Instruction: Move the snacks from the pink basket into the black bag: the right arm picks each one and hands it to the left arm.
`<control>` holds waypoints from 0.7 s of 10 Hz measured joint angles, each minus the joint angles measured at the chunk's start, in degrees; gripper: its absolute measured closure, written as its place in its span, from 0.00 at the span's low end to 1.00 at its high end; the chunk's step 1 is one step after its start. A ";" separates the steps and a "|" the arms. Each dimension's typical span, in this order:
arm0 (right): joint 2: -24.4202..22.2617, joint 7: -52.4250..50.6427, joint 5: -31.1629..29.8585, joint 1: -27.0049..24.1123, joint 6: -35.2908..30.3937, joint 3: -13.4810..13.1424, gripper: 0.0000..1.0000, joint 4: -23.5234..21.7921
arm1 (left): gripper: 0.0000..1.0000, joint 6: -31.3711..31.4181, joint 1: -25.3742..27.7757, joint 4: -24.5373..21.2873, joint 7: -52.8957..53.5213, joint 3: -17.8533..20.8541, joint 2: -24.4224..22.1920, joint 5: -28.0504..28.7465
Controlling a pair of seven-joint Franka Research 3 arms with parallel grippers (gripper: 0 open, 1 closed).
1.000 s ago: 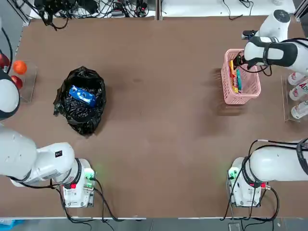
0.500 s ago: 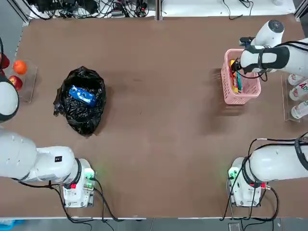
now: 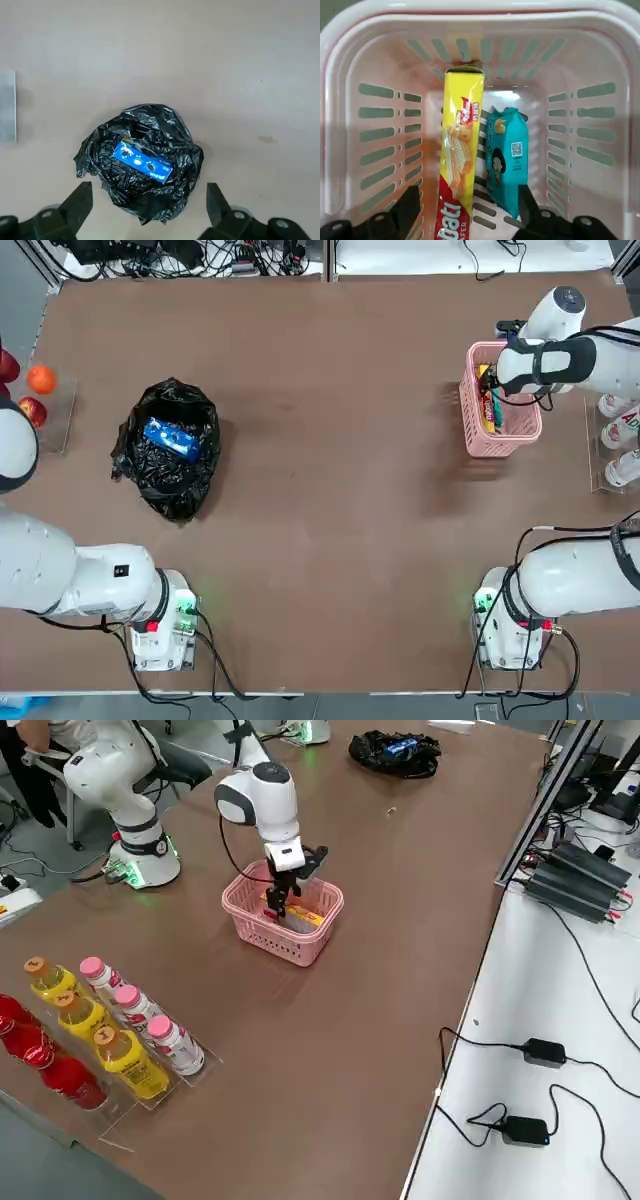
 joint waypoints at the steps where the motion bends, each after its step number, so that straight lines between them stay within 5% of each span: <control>1: 0.33 -0.01 0.00 0.00 0.64 0.01 0.14 -0.06 | 0.00 -0.21 -0.01 0.35 0.73 0.00 0.00 -0.54; 7: 1.76 -0.08 0.00 0.00 3.32 0.15 0.24 -0.66 | 0.00 -0.23 -0.05 0.91 1.19 0.11 0.16 -1.28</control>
